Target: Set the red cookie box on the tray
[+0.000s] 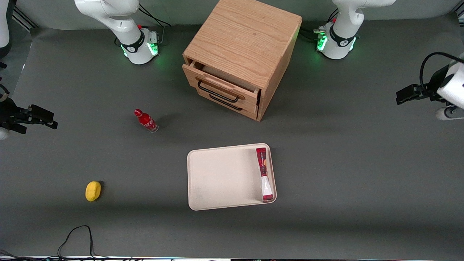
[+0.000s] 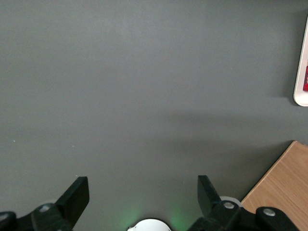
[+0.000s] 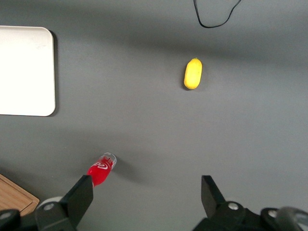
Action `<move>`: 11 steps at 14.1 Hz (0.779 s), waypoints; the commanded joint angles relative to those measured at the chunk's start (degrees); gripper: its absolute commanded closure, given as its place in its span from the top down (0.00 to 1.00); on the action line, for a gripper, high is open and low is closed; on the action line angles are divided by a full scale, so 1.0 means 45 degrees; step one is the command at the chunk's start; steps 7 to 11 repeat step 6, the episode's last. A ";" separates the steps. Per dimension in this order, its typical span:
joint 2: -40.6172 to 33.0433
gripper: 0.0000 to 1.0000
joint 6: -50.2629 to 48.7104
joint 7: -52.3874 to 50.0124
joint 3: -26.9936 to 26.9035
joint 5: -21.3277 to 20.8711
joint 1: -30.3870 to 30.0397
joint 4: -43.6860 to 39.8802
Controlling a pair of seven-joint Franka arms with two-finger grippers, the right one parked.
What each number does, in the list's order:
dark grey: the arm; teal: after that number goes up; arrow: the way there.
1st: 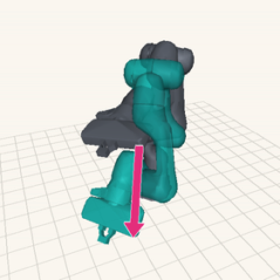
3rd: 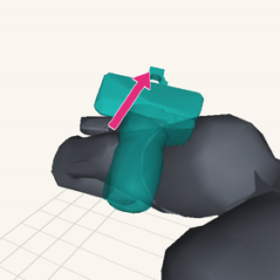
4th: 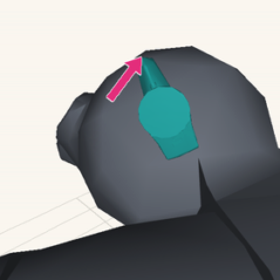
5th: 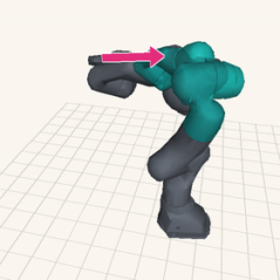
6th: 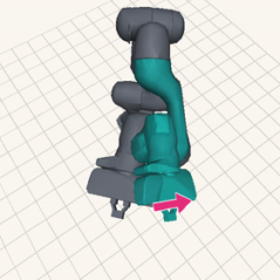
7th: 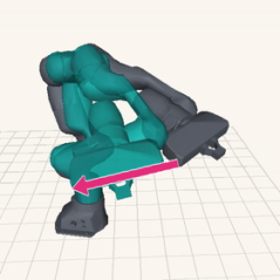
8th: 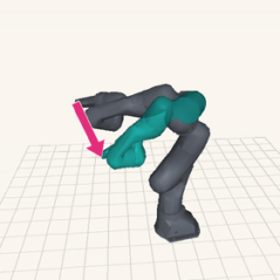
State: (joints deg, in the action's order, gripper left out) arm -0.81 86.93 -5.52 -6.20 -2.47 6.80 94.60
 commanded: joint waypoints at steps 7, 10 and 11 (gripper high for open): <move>-0.0327 1.00 0.0097 0.0036 0.1609 -0.0076 -0.1782 0.0559; -0.0327 1.00 0.0097 0.0036 0.1609 -0.0076 -0.1782 0.0559; -0.0327 1.00 0.0097 0.0036 0.1609 -0.0076 -0.1782 0.0559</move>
